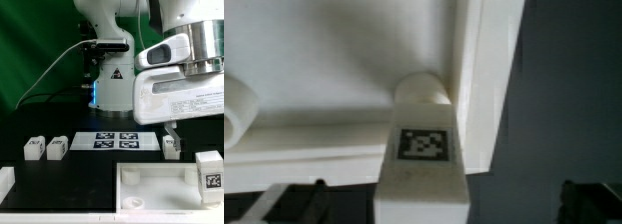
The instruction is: Assemble one leg
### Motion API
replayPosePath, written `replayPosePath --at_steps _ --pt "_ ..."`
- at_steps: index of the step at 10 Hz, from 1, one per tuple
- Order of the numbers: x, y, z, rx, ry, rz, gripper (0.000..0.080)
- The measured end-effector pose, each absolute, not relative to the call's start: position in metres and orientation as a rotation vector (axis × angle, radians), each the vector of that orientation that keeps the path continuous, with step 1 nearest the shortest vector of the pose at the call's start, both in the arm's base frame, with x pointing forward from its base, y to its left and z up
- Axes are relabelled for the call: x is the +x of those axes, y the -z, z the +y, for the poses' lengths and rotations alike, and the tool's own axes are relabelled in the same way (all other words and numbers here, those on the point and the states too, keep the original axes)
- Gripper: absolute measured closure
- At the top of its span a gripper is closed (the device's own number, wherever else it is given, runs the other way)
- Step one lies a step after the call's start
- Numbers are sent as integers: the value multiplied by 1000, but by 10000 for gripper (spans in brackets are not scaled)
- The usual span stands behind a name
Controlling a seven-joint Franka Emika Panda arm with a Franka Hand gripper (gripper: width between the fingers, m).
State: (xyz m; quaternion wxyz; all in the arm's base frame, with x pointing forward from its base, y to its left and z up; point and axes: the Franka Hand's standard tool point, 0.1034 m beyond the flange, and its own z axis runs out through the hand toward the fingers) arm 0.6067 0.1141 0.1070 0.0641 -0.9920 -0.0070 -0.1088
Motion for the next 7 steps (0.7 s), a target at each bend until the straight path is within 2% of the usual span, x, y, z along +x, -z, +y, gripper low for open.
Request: replayPosePath --at_steps 2,3,7 --pt "618 -116 117 -2992 288 -25 150" --pt "620 -114 117 -2996 264 -11 150" --pt "628 -92 119 -3010 107 56 150"
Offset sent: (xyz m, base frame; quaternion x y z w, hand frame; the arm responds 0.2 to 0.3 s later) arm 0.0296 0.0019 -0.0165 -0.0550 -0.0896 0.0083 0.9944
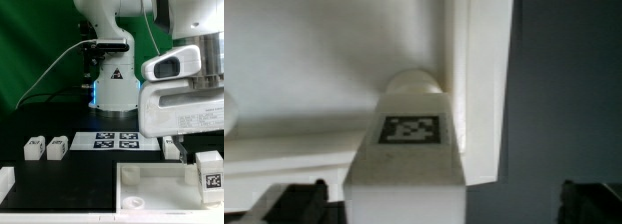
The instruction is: Assemble one leg
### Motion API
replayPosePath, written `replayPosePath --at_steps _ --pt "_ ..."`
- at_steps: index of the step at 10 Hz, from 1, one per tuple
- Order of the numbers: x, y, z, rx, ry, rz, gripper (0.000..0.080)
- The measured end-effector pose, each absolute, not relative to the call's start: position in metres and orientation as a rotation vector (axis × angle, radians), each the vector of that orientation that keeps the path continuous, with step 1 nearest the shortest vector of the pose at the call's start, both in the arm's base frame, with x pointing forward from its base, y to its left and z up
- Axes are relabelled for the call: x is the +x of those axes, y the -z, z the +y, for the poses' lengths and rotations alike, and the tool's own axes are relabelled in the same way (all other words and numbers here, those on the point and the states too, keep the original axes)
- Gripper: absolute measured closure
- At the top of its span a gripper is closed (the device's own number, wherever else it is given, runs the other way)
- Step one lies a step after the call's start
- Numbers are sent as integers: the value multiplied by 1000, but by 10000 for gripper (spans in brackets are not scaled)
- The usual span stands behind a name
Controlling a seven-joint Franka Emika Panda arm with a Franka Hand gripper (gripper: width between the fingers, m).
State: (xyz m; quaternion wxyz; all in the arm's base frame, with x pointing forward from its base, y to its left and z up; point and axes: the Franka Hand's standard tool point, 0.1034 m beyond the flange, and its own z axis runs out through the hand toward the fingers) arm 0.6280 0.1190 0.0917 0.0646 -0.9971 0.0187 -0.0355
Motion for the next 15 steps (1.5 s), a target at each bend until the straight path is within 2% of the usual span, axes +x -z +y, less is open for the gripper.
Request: replayPosePath --at_steps 2,3,6,7,8,9,13,15 --pt "627 -87 114 -3008 81 94 150" --pt "645 -93 104 -3005 58 148 150" --pt "646 -91 106 -3012 65 189 174" --pt "646 -91 107 -3012 64 189 359" --pt "646 -91 106 -3012 64 189 359" --pt "646 -91 106 -3012 64 189 514" --pt "648 -90 104 -2988 103 360 511" --pt "641 -90 101 -2880 141 838 511"
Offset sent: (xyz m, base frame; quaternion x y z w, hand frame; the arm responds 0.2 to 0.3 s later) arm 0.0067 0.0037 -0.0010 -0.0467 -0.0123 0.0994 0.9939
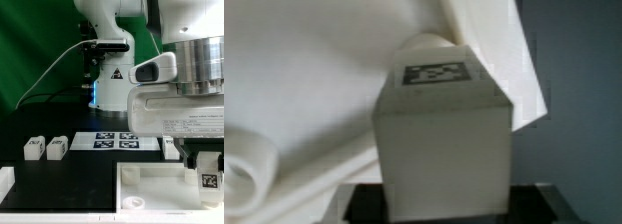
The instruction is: Assemble one leg
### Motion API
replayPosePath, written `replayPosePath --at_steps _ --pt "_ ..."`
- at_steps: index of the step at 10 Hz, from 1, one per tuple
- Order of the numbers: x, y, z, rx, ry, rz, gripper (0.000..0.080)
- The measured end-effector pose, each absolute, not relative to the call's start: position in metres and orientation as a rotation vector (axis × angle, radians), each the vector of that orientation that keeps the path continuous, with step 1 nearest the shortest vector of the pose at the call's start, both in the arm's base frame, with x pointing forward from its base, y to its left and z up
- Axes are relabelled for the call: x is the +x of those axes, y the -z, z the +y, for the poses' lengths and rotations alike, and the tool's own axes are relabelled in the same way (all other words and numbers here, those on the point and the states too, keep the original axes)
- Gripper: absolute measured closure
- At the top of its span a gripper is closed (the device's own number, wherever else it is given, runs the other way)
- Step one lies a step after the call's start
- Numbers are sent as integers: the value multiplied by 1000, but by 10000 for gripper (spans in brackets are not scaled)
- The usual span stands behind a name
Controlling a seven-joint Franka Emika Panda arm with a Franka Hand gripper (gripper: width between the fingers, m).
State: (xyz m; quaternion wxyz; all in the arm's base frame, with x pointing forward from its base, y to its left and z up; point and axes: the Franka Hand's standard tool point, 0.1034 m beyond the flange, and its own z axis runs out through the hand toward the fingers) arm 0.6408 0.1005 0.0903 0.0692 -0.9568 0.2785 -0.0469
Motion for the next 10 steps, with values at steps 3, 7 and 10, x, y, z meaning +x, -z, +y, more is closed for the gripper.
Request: replayPosePath --at_steps 3,7,10 --pt "636 -88 90 -2525 107 1508 511" --pt "630 -87 94 -2170 3 1983 511" --pt "629 -89 103 -2017 -45 2133 491"
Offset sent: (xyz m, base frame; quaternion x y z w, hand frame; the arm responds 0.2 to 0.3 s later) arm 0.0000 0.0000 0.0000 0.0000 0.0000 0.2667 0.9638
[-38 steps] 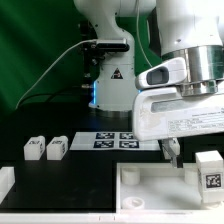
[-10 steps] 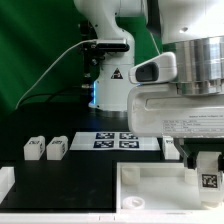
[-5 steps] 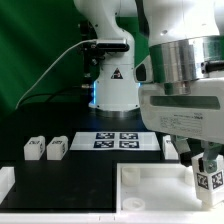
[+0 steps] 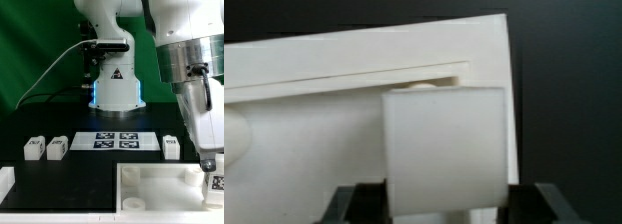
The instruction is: Assemble one leg
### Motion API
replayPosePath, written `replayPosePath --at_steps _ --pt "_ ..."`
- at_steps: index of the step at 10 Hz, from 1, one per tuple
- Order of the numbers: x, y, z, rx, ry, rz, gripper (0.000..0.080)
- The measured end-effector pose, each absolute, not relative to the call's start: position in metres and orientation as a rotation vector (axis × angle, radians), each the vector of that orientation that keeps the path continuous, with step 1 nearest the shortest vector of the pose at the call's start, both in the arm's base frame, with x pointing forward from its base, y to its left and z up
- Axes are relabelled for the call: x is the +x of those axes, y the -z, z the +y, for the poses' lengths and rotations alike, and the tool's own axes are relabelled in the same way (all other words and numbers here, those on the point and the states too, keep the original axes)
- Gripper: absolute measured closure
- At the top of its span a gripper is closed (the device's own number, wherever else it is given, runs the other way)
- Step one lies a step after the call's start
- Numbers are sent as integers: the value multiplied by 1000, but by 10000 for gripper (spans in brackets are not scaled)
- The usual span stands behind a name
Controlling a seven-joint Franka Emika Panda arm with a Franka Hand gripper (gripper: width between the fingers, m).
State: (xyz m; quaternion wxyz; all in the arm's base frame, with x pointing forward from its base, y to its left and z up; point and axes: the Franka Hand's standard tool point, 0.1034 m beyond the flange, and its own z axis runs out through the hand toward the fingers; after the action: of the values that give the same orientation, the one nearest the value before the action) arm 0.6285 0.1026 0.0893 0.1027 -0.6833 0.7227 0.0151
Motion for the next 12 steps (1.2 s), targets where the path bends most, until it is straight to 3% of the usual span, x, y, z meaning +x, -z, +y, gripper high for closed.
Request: replayPosePath --at_steps 1,2,3,9,10,12 --pt "628 -88 103 -2040 -43 2111 491" --pt "628 -89 105 -2054 -38 2096 311" --pt "630 -90 108 -2210 0 1919 186" --pt "633 -92 114 -2807 109 928 150" --pt "635 -83 109 -2981 92 467 150" --pt "640 -82 110 -3006 98 360 150"
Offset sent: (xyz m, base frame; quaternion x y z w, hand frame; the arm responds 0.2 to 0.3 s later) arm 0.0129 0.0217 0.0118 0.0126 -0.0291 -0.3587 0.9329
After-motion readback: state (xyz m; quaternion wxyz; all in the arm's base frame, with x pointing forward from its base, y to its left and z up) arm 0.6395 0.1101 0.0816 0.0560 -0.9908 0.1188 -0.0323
